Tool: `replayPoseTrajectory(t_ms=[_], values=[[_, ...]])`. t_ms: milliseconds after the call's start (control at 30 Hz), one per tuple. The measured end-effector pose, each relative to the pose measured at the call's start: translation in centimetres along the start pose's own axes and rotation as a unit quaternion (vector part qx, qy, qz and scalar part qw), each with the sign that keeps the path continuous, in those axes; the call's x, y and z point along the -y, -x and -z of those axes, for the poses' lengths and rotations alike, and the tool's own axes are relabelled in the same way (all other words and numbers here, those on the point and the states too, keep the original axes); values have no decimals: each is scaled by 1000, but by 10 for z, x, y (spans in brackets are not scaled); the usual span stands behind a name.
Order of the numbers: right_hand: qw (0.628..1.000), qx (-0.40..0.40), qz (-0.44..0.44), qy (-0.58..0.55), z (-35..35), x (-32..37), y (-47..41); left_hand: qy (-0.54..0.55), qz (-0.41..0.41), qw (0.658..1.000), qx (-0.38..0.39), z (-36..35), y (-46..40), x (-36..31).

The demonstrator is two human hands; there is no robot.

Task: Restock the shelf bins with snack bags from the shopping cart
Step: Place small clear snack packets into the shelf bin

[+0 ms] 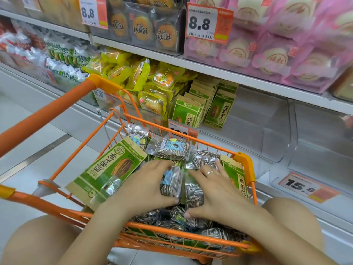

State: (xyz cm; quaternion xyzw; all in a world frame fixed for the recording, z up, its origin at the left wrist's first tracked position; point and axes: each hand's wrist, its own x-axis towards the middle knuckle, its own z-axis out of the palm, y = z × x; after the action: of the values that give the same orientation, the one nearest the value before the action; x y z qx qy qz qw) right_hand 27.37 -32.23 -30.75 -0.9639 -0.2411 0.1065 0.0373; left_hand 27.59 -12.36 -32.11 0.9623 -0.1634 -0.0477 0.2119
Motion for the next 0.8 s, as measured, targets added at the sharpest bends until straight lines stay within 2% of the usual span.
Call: replayPoseTrajectory(t_ms=[67, 167, 233, 300, 333, 400, 500, 567, 667, 800], values=[[999, 2, -13, -46, 3, 1, 1, 128, 34, 988, -75, 9, 4, -3], [995, 39, -13, -90, 11, 0, 7, 313, 90, 934, -148, 18, 5, -2], [995, 40, 6, -90, 16, 0, 11, 383, 107, 904, -157, 22, 5, 1], [987, 3, 1, -161, 21, -2, 13, 429, 118, 884, -145, 23, 6, 5], [969, -30, -17, -243, 23, -3, 13, 456, 125, 870, -141, 24, 7, 6], [904, -102, -59, -410, 25, -10, 10, 532, 131, 825, -140, 25, 6, 6], [816, -142, -94, -552, 28, -18, 4, 632, 120, 747, -168, 31, 2, 2], [770, -131, -105, -616, 26, -19, 4, 665, 104, 713, -197, 35, 1, 0], [711, -120, -129, -680, 23, -18, 5, 684, 54, 689, -234, 44, 5, -4], [676, -152, -157, -703, 19, -14, 3, 710, 36, 660, -241, 56, 7, -25]])
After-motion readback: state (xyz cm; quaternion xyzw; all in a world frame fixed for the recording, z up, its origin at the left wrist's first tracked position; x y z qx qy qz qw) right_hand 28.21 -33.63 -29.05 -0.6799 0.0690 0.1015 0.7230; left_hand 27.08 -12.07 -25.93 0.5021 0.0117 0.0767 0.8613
